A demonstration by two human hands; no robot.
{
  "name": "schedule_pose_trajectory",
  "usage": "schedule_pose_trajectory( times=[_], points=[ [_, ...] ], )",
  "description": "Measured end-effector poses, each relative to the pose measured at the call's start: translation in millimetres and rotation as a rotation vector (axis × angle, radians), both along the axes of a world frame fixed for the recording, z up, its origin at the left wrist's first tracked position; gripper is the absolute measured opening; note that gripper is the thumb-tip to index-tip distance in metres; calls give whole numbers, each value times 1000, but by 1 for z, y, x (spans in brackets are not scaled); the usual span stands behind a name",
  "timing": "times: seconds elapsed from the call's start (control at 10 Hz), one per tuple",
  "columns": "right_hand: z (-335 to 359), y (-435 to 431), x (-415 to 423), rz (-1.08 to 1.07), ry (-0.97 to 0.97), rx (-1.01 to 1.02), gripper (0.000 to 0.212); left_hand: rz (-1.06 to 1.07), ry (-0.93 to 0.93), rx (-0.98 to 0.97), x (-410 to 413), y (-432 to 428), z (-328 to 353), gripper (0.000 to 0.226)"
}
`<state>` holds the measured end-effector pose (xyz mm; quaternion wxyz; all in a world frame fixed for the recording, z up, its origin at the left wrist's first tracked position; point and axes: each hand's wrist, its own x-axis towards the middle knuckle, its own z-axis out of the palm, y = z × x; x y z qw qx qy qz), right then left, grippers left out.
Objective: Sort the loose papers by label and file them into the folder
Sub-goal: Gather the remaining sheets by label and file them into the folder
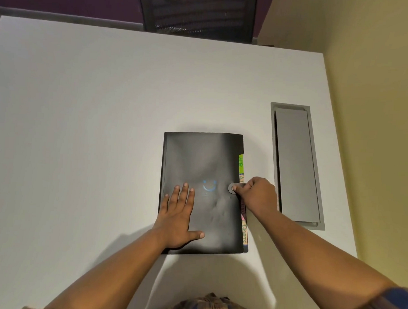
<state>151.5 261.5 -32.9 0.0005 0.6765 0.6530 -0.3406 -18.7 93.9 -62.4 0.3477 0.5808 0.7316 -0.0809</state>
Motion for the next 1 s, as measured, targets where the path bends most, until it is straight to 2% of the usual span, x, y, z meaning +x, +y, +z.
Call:
schedule_pose_trajectory(
  times=[0.2,0.4,0.5,0.6,0.7,0.8,0.9,1.0],
  points=[
    [-2,1,-6,60,-135,-14,36,5,0,-13,0,-1,-3,118],
    [-8,2,-14,197,-260,54,34,12,-13,-18,0,0,-4,117],
    [-7,5,-12,207,-260,31,35,11,-6,8,-1,-1,-4,117],
    [-4,1,-3,167,-117,2,33,25,-16,81,0,-5,-2,116],
    [2,-21,9,180,-8,63,27,46,-7,193,0,-12,4,111],
    [12,-58,20,273,-46,139,36,44,11,258,1,-22,9,100],
    [16,-90,30,391,-31,196,59,66,42,337,1,-34,12,91],
    [22,-113,32,449,-31,258,70,75,111,407,-4,-44,16,87]
  ],
)
